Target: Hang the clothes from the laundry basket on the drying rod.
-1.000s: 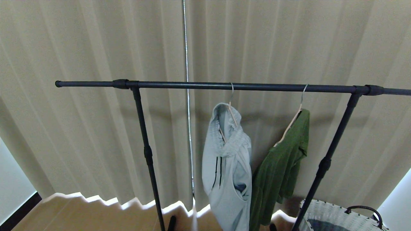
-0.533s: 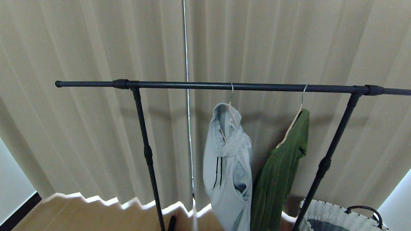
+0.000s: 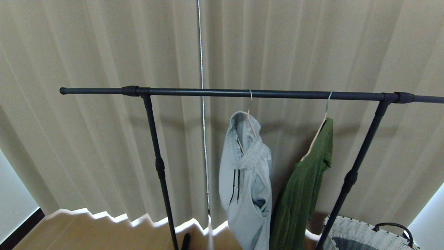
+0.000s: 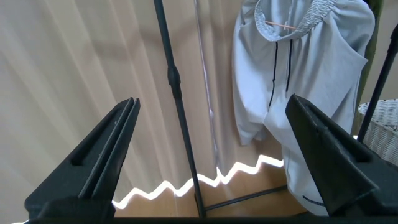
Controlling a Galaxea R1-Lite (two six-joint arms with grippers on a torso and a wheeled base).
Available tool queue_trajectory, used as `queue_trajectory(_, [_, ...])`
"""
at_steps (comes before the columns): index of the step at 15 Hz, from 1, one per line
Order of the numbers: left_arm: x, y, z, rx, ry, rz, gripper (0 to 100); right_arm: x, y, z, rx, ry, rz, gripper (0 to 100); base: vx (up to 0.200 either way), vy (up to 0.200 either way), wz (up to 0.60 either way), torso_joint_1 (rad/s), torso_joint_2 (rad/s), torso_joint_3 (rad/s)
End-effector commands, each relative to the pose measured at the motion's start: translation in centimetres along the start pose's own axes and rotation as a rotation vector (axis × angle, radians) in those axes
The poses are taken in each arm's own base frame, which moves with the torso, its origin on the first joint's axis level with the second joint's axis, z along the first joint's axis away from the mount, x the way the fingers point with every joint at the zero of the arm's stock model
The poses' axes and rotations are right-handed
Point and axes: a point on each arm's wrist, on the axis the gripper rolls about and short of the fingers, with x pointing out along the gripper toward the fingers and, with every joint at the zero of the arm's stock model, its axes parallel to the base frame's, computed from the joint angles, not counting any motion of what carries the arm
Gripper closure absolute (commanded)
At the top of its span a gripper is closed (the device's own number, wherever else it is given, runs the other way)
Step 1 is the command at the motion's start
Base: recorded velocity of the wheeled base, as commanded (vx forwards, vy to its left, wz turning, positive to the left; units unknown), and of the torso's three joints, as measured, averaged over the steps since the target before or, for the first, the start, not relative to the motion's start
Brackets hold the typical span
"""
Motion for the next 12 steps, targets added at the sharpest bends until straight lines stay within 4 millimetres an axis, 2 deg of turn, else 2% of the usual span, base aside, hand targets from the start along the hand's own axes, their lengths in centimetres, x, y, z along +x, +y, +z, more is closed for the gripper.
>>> queue_trajectory(1, [0.02, 0.00, 0.01, 0.000, 0.001, -0.001, 0, -0.01, -0.01, 0.00, 0.003, -0.001, -0.006, 0, 0.000, 0.000, 0.00, 0.000, 0.00, 0.000])
queue_trajectory(12, [0.02, 0.00, -0.01, 0.000, 0.003, -0.001, 0, -0.01, -0.15, -0.01, 0.025, -0.001, -0.067, 0, 0.000, 0.000, 0.00, 0.000, 0.00, 0.000])
